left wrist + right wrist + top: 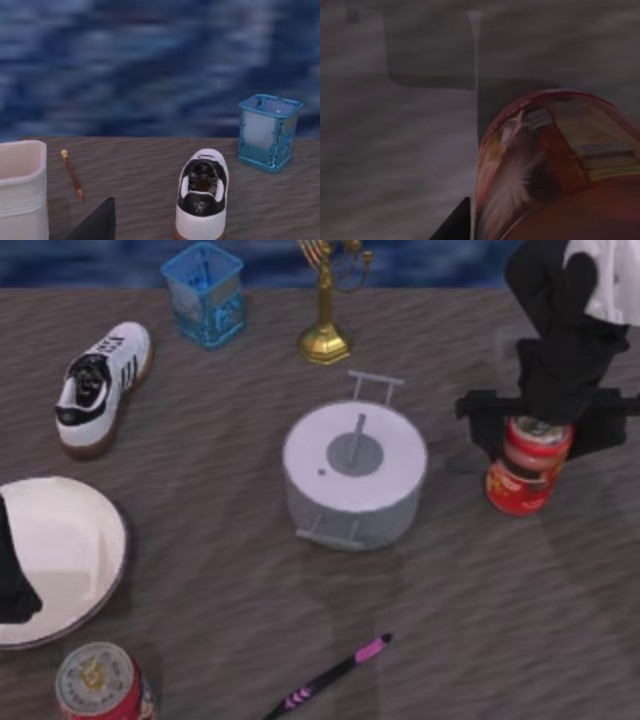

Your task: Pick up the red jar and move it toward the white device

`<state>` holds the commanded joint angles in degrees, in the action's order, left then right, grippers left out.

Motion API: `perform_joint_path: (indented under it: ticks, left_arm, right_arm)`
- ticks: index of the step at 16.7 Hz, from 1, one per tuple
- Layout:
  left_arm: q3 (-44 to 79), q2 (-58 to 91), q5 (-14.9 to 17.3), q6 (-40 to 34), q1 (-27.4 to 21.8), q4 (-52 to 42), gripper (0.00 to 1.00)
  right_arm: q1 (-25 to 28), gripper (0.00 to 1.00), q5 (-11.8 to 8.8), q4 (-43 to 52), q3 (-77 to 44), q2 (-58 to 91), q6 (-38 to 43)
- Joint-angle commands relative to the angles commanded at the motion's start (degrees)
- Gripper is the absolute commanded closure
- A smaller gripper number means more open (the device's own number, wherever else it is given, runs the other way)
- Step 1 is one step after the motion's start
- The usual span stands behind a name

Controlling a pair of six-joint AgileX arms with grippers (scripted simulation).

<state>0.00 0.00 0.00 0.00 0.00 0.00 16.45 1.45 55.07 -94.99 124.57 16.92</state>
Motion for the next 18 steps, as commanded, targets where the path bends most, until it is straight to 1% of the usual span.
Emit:
perform_joint_path:
  ticks: [12,13,18]
  left_arm:
    - [0.0,0.0,0.0,0.0,0.0,0.0,0.0]
    - [0.0,0.0,0.0,0.0,0.0,0.0,0.0]
    - [0.0,0.0,0.0,0.0,0.0,0.0,0.0]
  right_arm:
    - [0.0,0.02,0.0,0.0,0.0,0.0,0.0]
    - [0.0,0.0,0.0,0.0,0.0,0.0,0.0]
    - [0.0,0.0,0.0,0.0,0.0,0.0,0.0]
